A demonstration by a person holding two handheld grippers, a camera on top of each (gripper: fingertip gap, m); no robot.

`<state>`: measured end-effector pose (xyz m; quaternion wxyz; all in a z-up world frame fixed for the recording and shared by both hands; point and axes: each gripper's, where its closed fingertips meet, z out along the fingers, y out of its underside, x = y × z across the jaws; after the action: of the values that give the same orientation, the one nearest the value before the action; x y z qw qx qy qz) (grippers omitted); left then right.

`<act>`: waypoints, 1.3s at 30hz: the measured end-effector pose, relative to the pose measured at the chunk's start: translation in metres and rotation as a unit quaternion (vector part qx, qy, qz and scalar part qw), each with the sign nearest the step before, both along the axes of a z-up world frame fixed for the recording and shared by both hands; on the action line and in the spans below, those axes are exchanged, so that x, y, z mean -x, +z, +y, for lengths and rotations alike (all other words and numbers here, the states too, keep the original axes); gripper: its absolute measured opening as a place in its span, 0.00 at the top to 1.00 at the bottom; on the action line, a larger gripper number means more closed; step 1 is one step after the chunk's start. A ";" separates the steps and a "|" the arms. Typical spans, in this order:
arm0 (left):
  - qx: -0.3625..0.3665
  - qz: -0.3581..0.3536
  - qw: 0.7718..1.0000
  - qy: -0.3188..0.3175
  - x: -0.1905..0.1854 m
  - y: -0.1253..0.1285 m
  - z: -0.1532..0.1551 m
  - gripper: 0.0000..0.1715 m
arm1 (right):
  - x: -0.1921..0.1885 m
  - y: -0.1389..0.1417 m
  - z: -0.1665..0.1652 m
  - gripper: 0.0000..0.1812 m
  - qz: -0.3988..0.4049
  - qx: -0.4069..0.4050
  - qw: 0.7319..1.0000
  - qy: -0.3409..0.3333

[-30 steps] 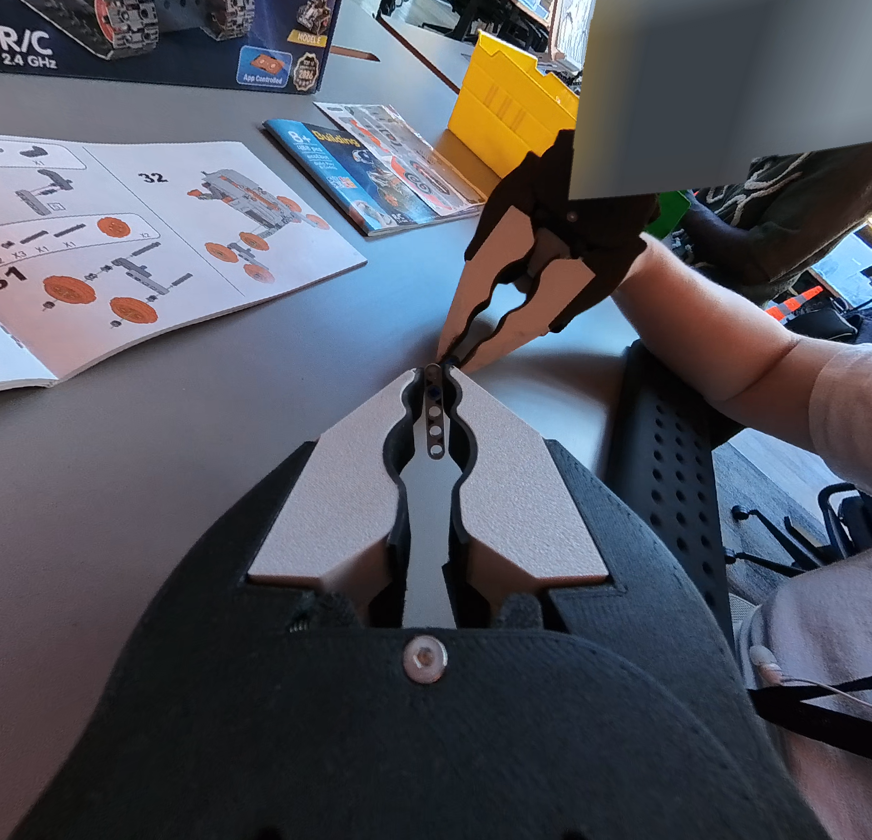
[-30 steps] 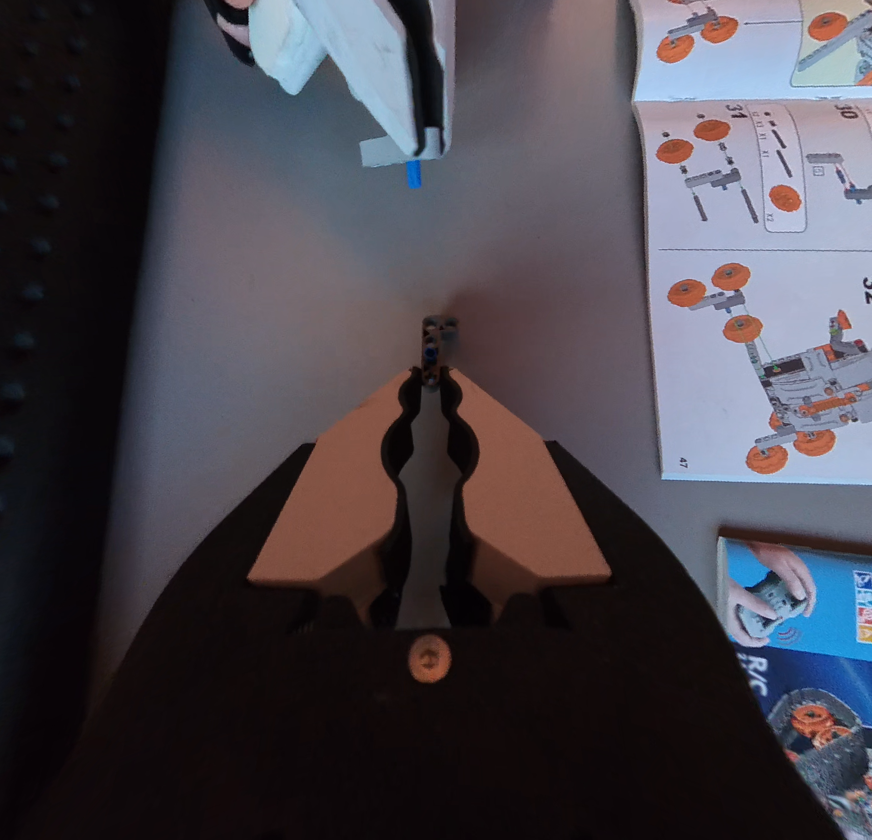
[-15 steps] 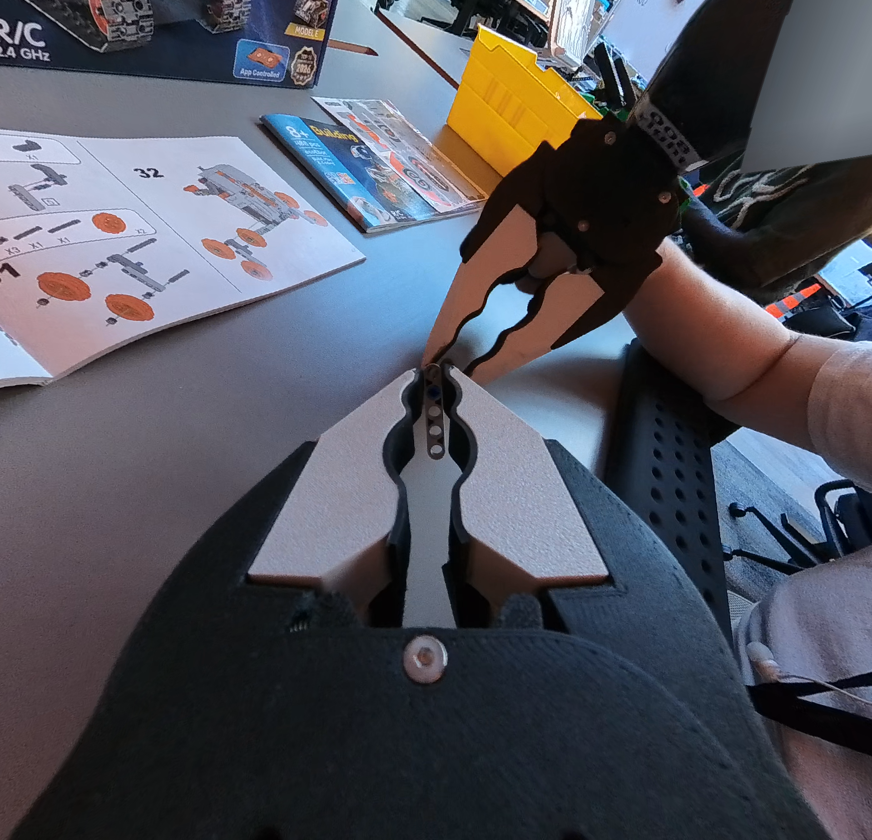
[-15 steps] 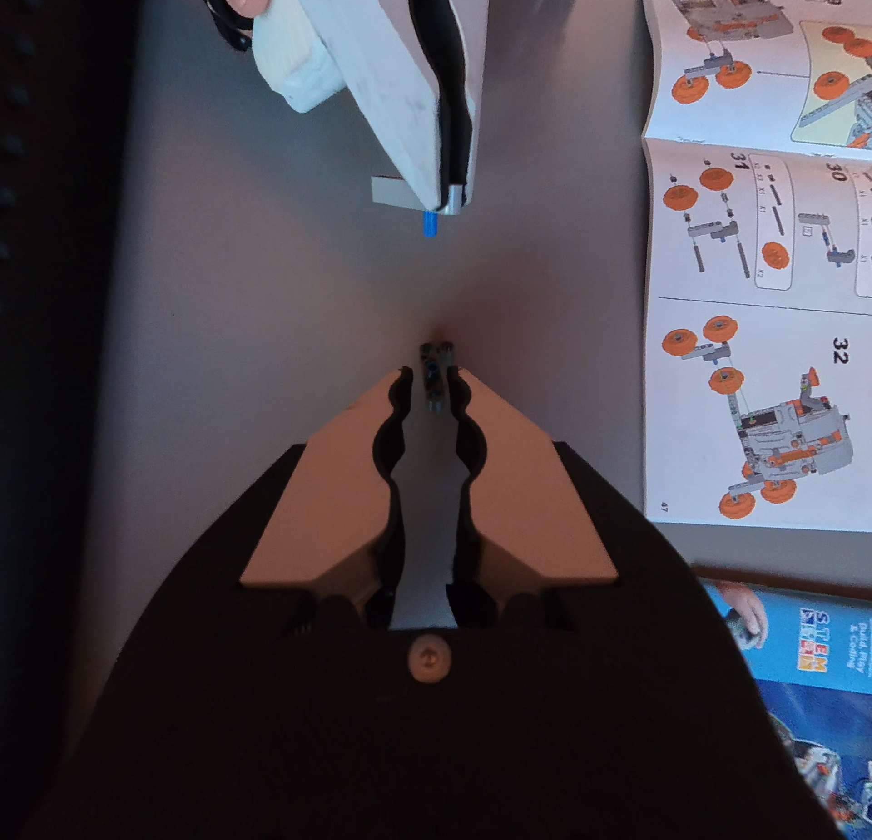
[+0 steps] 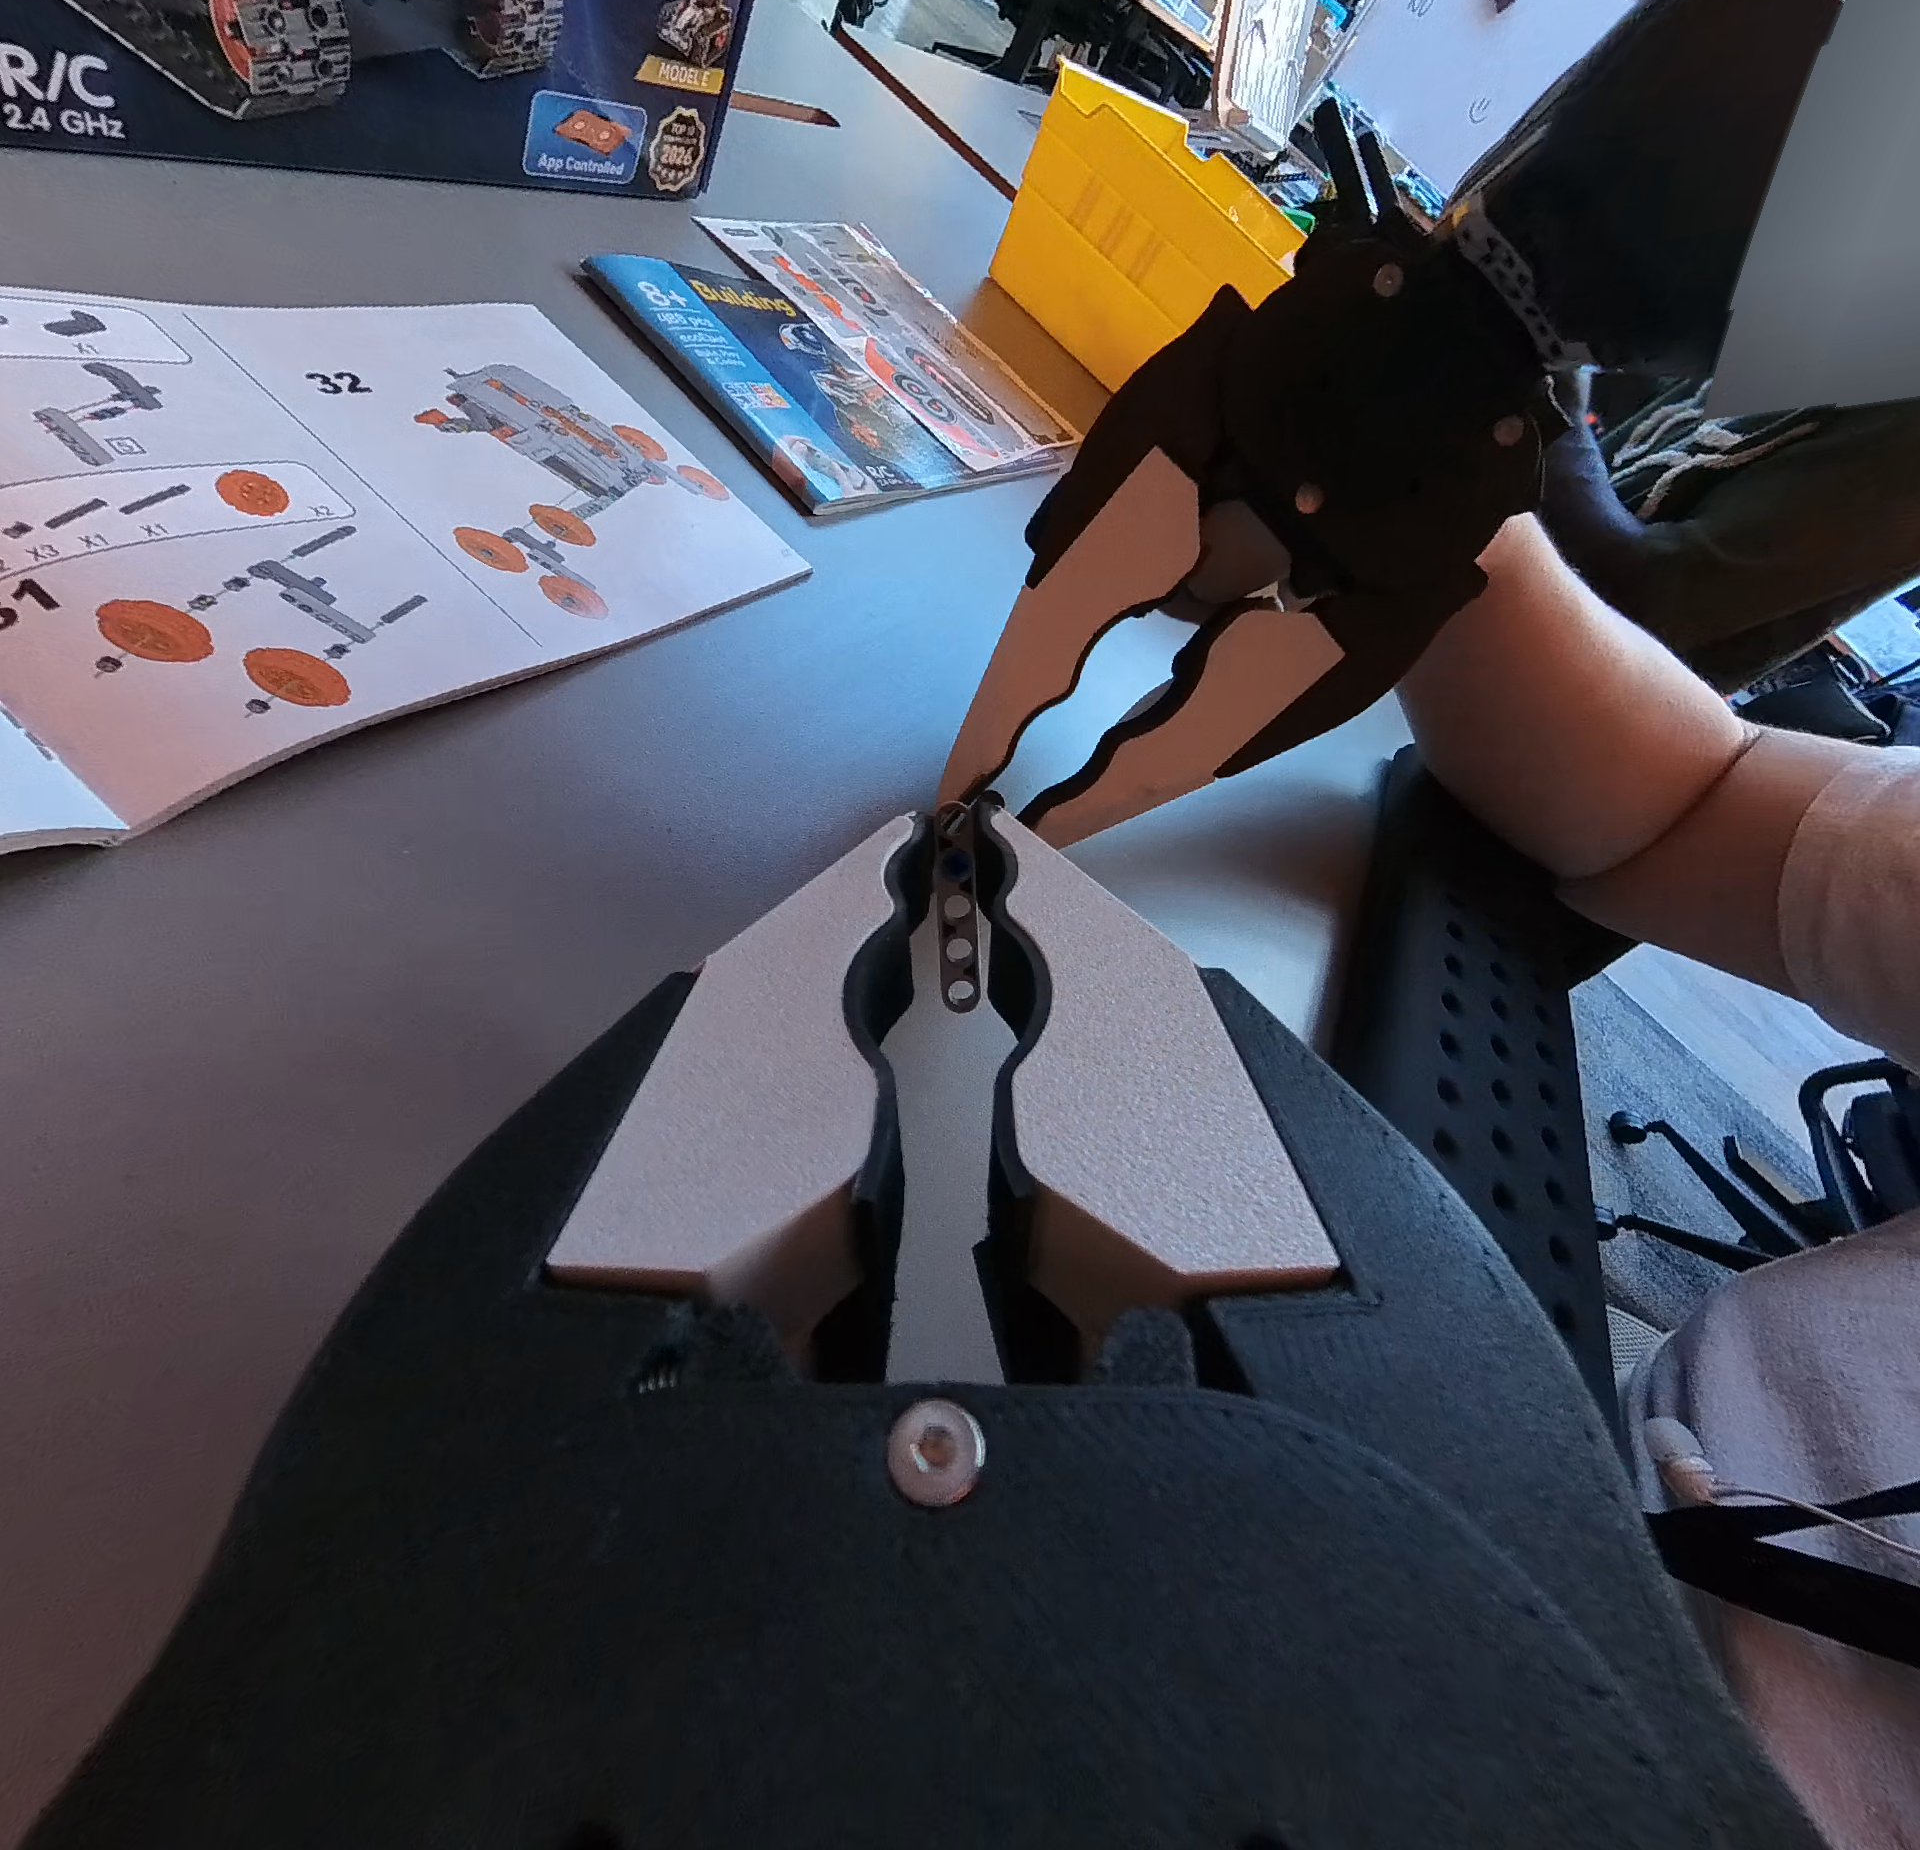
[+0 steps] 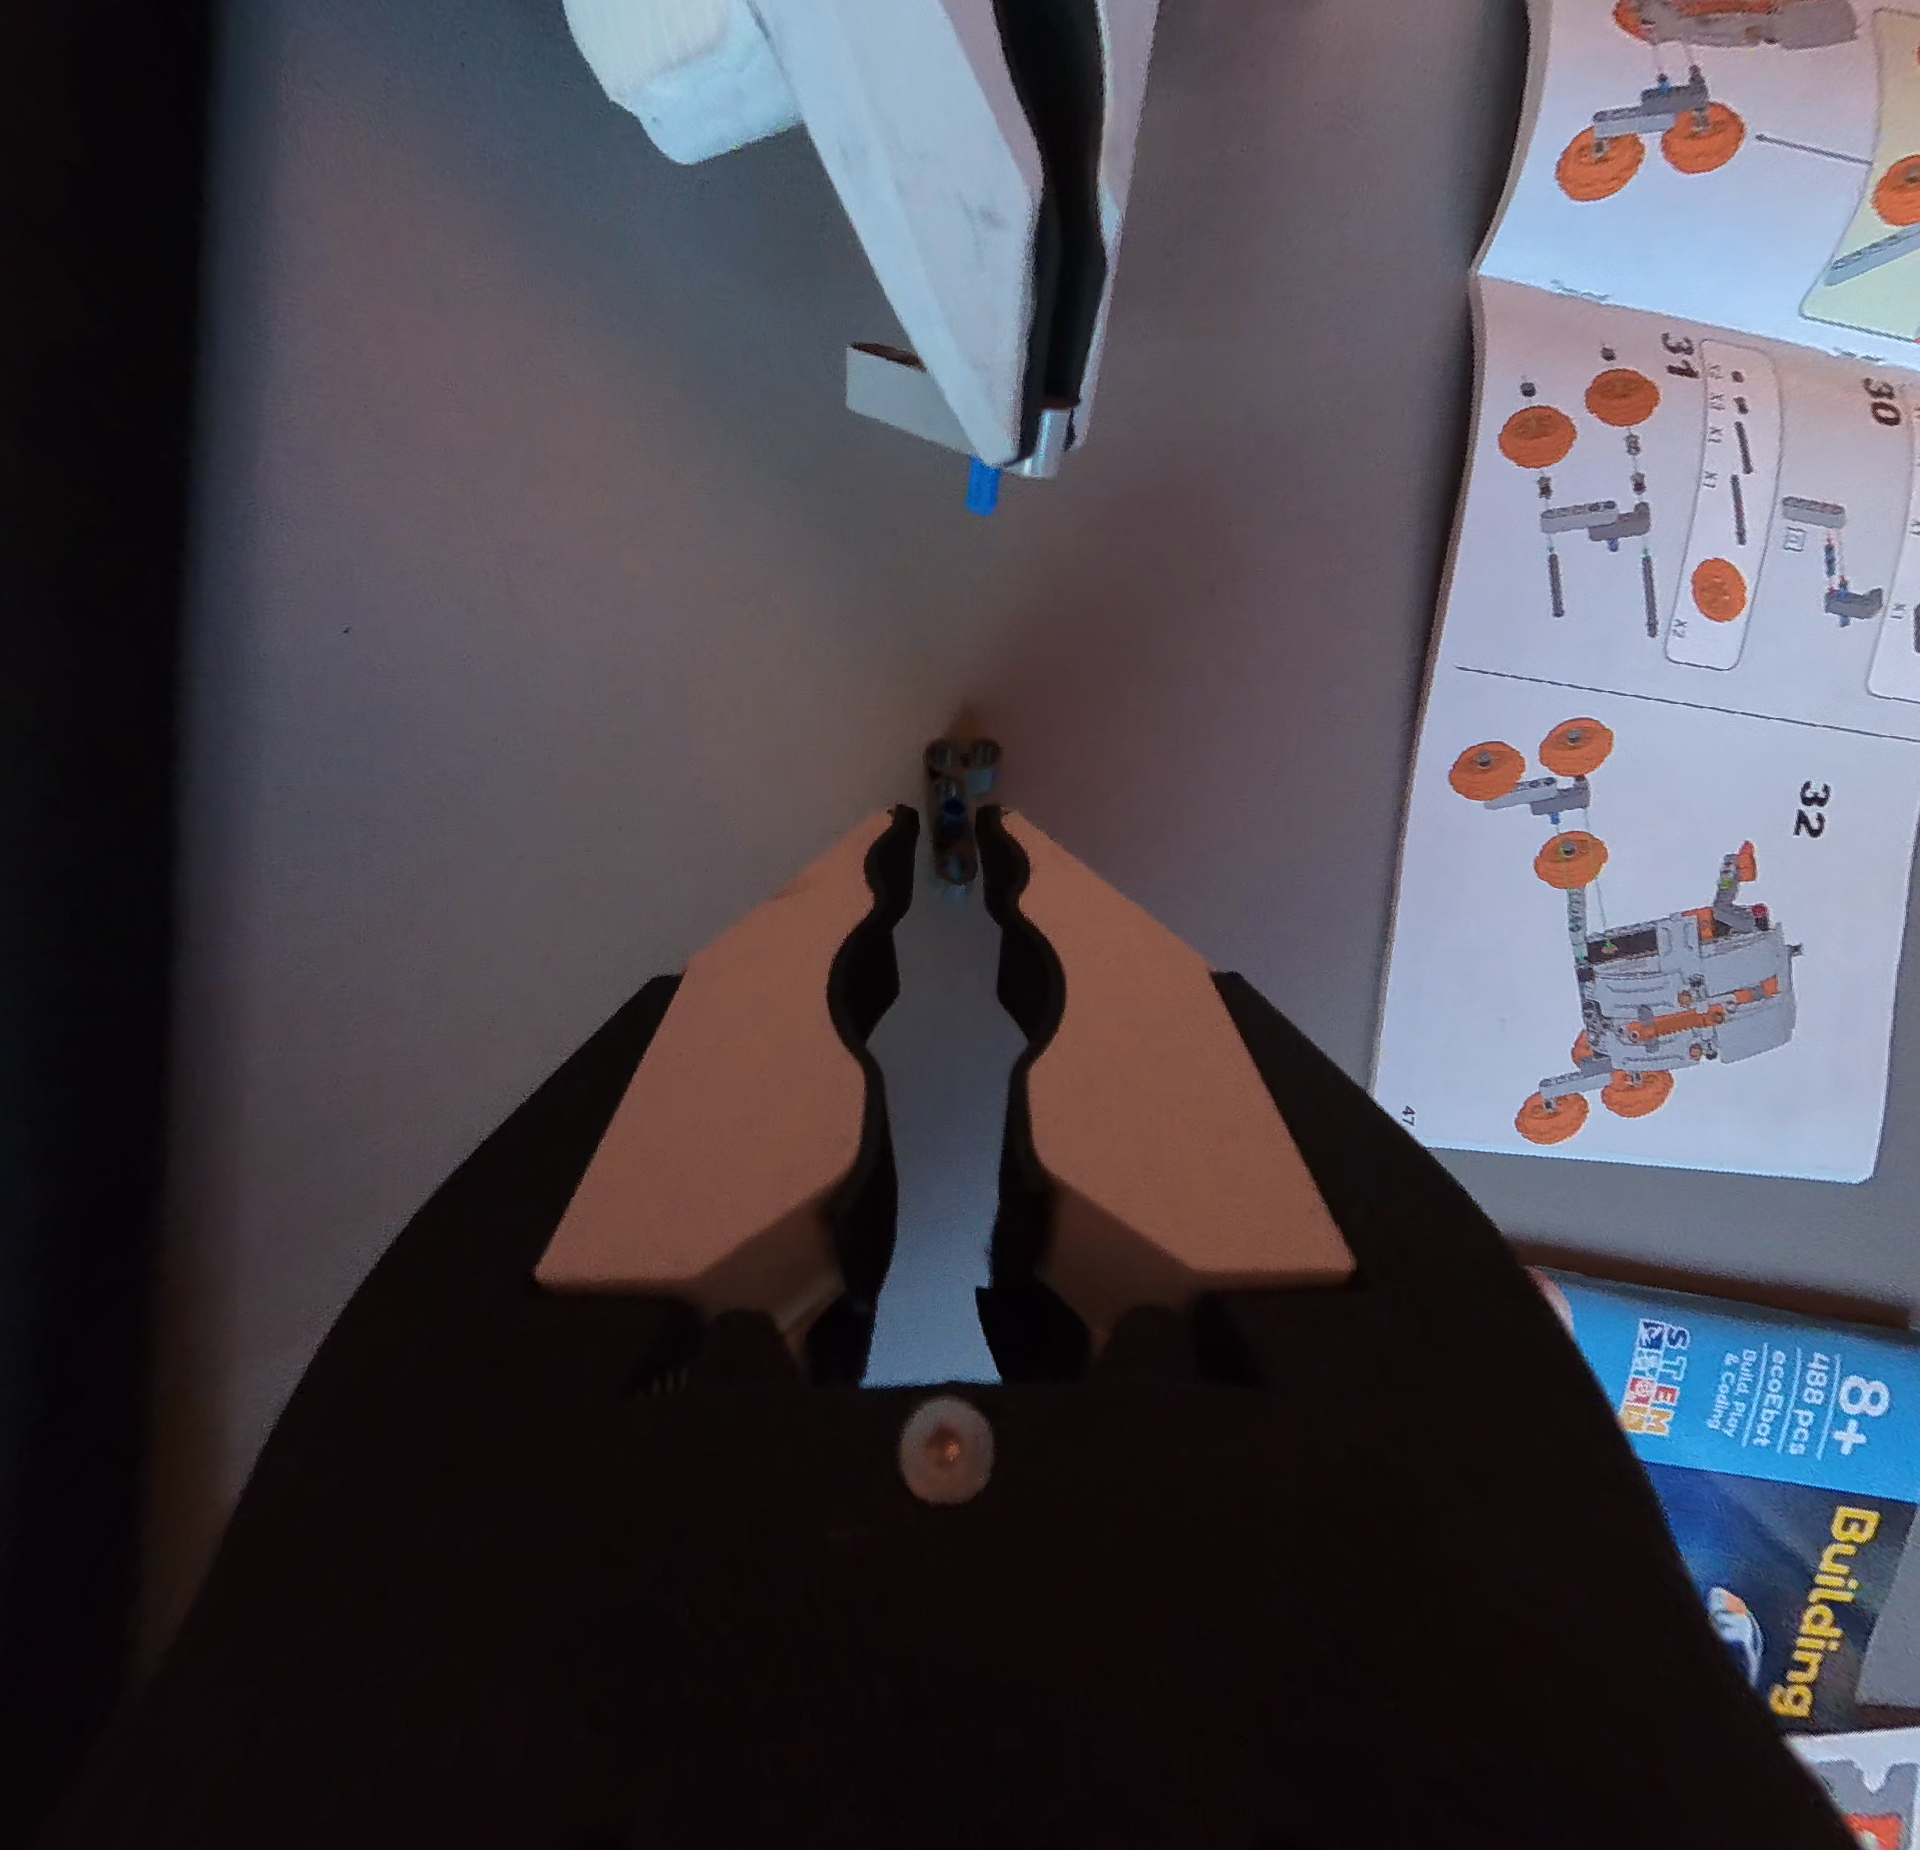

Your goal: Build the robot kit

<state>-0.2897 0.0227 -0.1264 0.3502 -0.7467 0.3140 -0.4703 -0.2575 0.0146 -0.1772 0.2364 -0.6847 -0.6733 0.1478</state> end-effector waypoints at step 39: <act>0.001 0.000 1.000 -0.002 0.000 0.001 -0.001 0.97 | 0.002 0.010 0.010 0.96 -0.008 0.014 0.999 -0.039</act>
<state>-0.2895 0.0219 -0.1254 0.3485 -0.7466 0.3145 -0.4714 -0.2594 0.0247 -0.1669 0.2271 -0.7151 -0.6455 0.1429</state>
